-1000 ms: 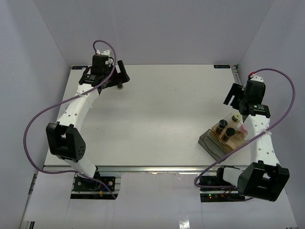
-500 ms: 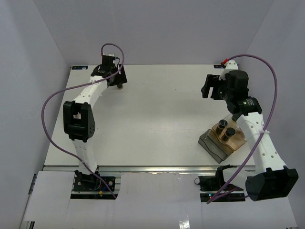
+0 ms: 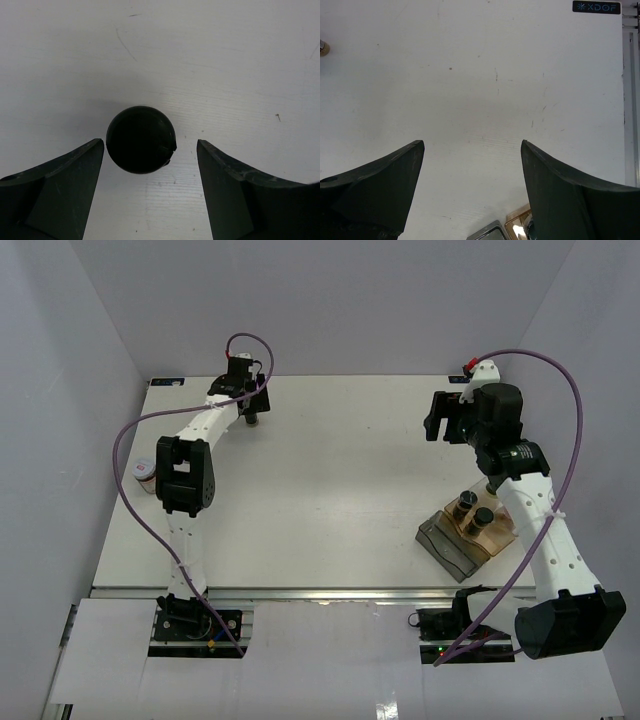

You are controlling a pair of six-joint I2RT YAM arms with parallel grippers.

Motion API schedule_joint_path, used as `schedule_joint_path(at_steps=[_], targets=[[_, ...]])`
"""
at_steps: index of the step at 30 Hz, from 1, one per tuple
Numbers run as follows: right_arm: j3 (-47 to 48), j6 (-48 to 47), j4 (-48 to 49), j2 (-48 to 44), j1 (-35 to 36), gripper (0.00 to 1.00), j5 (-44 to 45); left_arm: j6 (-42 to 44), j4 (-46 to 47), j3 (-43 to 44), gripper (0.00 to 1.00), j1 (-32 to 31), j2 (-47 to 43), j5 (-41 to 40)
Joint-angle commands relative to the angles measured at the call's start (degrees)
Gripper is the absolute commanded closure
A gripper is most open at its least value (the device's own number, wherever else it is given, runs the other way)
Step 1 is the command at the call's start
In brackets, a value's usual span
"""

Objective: Organize the condiment bottles

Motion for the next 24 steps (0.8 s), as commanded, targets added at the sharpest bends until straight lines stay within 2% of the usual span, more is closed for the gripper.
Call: schedule_joint_path(at_steps=[1,8,16,24], targets=[[3.3,-1.3,3.3,-1.0,0.1,0.16,0.7,1.6,2.2,2.9,0.15,0.2,-0.2,-2.7],[1.9,-2.0,5.0,-2.0,0.1,0.16,2.5,2.5,3.7,2.9,0.19,0.2,1.0,-2.3],[0.9,-2.3,5.5,-2.3,0.1,0.16,2.5,2.7,4.8,0.8,0.31,0.1,0.5,0.0],[-0.5,-2.3,5.8,-3.8,0.1,0.16,2.0,2.7,4.6,-2.1,0.65,-0.1,-2.4,1.3]])
